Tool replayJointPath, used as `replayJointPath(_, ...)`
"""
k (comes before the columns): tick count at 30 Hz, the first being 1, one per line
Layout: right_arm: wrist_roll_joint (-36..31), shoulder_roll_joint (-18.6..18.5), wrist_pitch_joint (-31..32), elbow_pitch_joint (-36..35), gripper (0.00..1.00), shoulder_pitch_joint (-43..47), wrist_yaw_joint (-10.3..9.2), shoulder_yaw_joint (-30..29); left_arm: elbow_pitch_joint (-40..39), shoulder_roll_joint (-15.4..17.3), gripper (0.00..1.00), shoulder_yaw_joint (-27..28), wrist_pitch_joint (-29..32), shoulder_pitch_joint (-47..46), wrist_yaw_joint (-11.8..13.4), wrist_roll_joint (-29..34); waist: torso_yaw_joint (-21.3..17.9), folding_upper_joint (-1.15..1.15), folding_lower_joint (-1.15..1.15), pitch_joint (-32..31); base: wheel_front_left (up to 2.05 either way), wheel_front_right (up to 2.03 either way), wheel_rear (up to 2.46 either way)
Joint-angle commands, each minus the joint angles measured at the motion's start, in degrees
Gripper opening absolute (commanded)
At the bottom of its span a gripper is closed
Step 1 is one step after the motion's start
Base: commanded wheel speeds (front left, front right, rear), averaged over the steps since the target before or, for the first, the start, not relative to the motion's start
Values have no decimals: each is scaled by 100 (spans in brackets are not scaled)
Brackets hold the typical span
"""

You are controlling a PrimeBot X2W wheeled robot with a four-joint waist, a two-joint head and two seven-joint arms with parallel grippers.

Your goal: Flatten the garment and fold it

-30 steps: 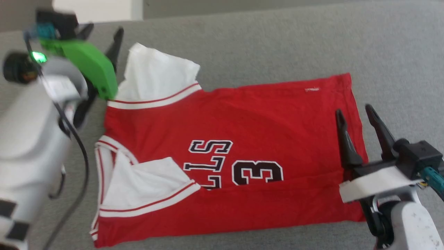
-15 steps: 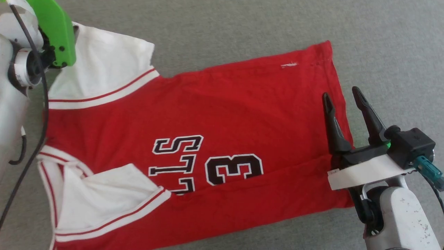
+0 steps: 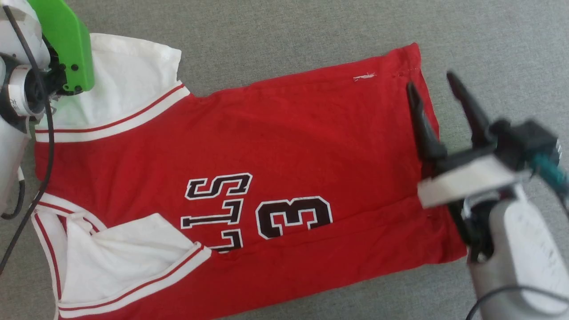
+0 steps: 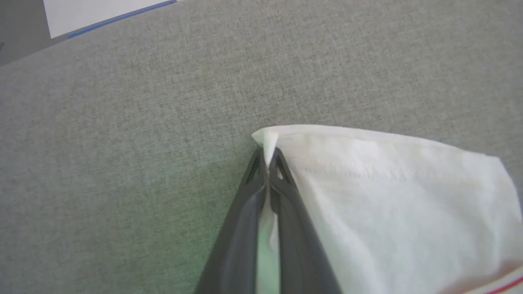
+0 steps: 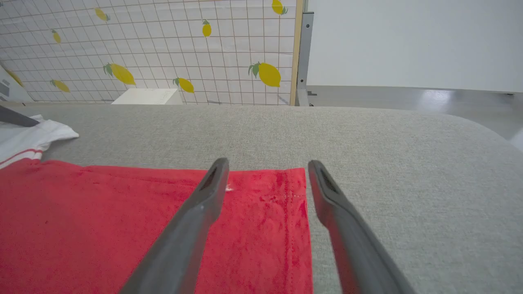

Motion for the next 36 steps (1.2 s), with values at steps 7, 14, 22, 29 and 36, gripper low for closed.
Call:
replayJointPath(7, 6, -177, 2219, 654, 100, -1396, -9, -173, -107, 9, 0, -71, -48, 181, 35, -22, 119, 0, 0, 63, 0, 0, 0)
replayJointPath(14, 19, -229, 4381, 1396, 100, -2243, -9, -415, -176, -153, 0, -67, -280, 109, -63, -46, 328, 0, 0, 199, 0, 0, 0)
replayJointPath(22, 195, -294, 5755, 1758, 0, -2621, -9, -287, -83, -203, 0, -92, -495, 75, -170, -25, 475, 0, 0, 244, 0, 0, 0)
replayJointPath(29, 331, -386, 5390, 1351, 0, -2318, -9, -212, -137, -236, 0, 4, -1460, 347, -413, 44, 608, 0, 0, -106, 0, 0, 0)
replayJointPath(36, 588, -616, 3869, 773, 0, -1366, -9, -179, -590, -335, 0, 418, -3439, 1321, -564, -34, 826, 0, 0, -849, 0, 0, 0)
